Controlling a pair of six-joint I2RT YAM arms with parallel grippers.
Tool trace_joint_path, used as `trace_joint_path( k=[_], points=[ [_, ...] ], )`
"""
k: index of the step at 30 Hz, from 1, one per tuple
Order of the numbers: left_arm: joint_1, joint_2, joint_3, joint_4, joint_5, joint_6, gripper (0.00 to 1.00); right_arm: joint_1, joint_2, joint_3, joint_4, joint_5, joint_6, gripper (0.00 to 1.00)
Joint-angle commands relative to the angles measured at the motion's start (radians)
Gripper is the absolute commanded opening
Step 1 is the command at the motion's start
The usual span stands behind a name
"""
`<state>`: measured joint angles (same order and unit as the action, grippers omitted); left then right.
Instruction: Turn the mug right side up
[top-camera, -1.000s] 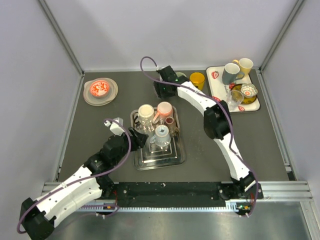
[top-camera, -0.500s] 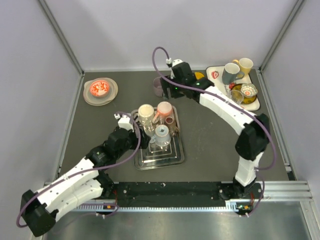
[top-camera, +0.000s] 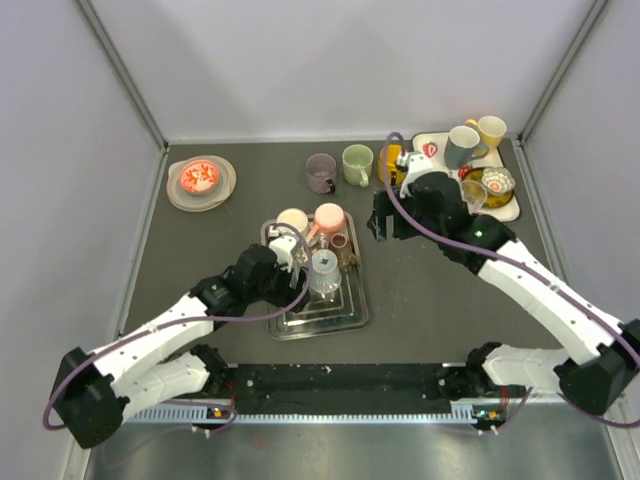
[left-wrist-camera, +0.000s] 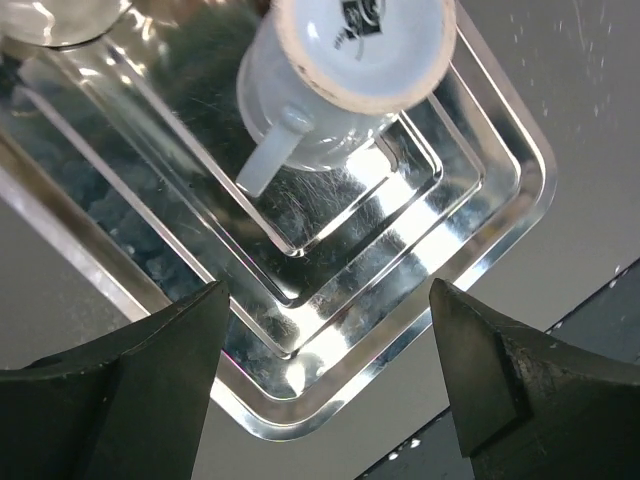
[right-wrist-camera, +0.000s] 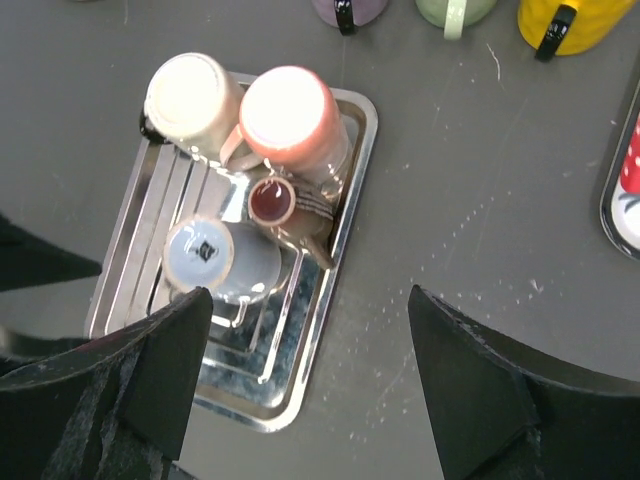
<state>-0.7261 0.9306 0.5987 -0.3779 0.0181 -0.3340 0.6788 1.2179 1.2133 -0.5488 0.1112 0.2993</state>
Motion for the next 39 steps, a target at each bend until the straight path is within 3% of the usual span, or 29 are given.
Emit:
trace_joint_path(
  k=[1, 10, 17, 27, 39],
  points=[
    [0.004, 0.056, 0.044, 0.063, 0.115, 0.22, 0.86, 0.011, -0.142, -0.083, 0.038, -0.007, 0.024, 0.79],
    [0.082, 0.283, 0.159, 0.085, 0.244, 0.395, 0.8, 0.01, -0.268, -0.173, 0.0, -0.013, 0.044, 0.79],
    [0.128, 0.41, 0.252, 0.074, 0.266, 0.469, 0.79, 0.01, -0.291, -0.19, -0.017, -0.008, 0.047, 0.79],
    [0.137, 0.51, 0.288, 0.08, 0.295, 0.474, 0.73, 0.01, -0.294, -0.192, -0.031, -0.002, 0.043, 0.79],
    [0.134, 0.495, 0.267, 0.07, 0.372, 0.398, 0.55, 0.01, -0.302, -0.207, -0.033, -0.005, 0.06, 0.79]
  ],
)
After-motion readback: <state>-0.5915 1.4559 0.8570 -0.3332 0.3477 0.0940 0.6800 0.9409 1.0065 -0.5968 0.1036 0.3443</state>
